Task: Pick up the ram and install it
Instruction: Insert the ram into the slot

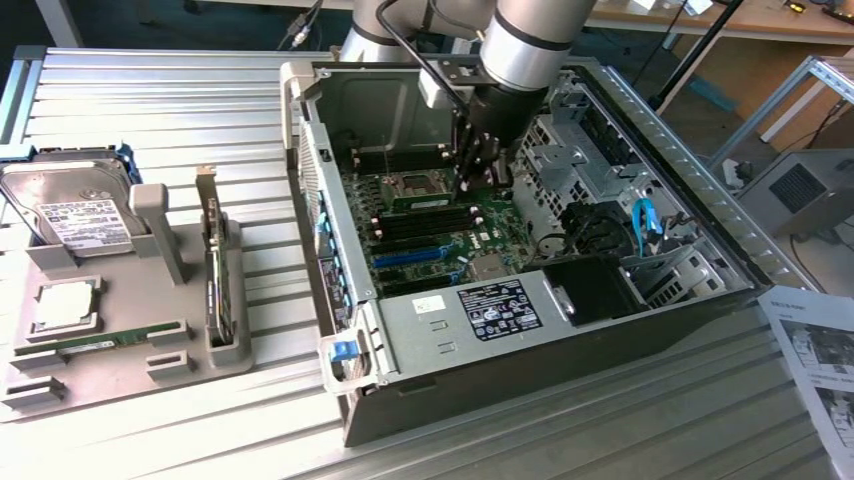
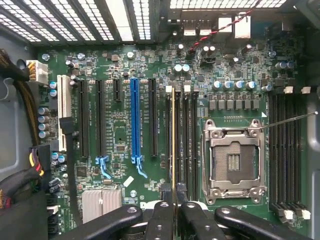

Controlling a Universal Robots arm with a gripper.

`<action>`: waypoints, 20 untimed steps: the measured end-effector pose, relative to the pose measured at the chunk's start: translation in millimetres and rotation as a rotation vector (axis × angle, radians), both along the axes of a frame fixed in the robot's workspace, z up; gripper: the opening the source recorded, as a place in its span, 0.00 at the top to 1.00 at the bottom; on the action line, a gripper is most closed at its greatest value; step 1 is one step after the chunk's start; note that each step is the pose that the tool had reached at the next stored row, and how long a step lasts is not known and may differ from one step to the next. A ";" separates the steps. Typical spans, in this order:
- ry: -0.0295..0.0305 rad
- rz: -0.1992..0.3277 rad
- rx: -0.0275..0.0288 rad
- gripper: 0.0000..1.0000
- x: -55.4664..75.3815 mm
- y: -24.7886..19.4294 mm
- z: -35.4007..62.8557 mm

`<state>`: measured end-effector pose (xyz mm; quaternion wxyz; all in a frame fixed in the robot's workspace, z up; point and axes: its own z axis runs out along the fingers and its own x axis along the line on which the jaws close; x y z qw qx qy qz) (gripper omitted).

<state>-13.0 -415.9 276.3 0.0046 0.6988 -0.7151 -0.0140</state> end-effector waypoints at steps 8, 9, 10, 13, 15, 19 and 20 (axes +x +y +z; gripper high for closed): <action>-0.0001 0.000 -0.0008 0.88 -0.6 6.7 -2.9; 0.0000 0.000 -0.0008 0.88 -0.6 6.7 -2.9; 0.0000 0.000 -0.0035 0.88 -0.6 6.9 -2.9; 0.0000 0.000 -0.0276 0.88 -0.6 8.1 -3.0; 0.0000 0.000 -0.0385 0.88 -0.6 8.3 -3.0; 0.0000 0.000 -0.0386 0.88 -0.6 8.7 -4.8; 0.0000 0.000 -0.0385 0.88 -0.6 8.8 -6.0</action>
